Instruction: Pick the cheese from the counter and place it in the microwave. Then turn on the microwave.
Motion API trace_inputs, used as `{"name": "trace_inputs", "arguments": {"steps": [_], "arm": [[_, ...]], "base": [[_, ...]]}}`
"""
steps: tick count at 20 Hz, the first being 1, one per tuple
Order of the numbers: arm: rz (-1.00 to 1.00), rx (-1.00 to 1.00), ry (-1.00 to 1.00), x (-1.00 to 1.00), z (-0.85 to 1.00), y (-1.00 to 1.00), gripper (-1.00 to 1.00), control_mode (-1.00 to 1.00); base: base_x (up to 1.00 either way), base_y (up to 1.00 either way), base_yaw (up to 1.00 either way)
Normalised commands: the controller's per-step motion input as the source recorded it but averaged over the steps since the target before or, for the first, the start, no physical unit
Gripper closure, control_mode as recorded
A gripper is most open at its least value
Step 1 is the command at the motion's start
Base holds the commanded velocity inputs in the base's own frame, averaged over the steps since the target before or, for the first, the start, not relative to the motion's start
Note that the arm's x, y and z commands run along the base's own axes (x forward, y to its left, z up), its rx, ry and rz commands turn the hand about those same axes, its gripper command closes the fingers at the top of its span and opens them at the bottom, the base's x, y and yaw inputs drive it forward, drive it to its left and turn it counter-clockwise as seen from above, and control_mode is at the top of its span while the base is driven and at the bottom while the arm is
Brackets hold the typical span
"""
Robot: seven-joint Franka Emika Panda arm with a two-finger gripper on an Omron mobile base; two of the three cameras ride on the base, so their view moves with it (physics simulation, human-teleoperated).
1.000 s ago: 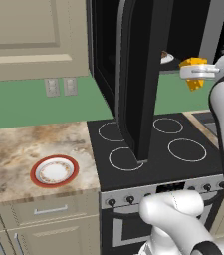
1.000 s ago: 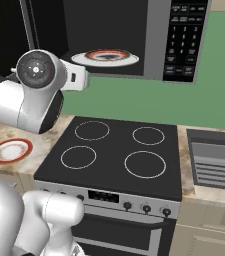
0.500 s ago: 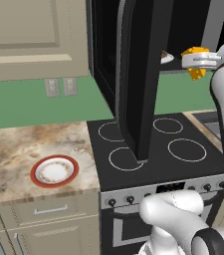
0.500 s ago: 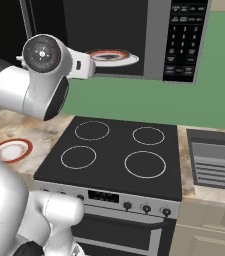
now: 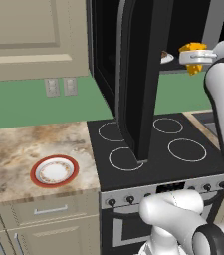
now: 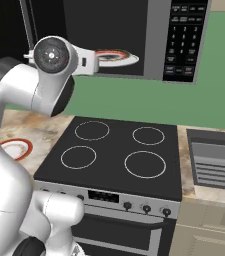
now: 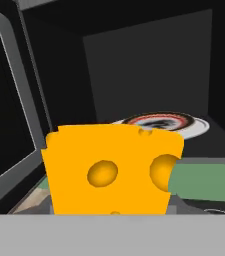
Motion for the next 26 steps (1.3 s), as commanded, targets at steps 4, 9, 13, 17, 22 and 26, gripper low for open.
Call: {"name": "trace_inputs", "arguments": {"steps": [4,9,13,17,22,26], "arm": [[-0.01,0.0,-0.08,0.32,-0.01,0.04,1.0,-1.0],[-0.02,-0.01,-0.04,0.32,0.0,0.0,1.0,-1.0],[-0.02,-0.04,0.02,0.31,0.0,0.0,1.0,-1.0],[-0.02,-0.05,0.04,0.34,0.0,0.0,1.0,-1.0],[-0.02,-0.08,0.03,0.37,0.01,0.0,1.0,-1.0],[-0.01,-0.06,0.02,0.35,0.03,-0.03,1.0,-1.0]], "base": [[0.0,0.0,0.0],[0.0,0.0,0.0],[0.0,0.0,0.0],[0.0,0.0,0.0],[0.0,0.0,0.0],[0.0,0.0,0.0]]}}
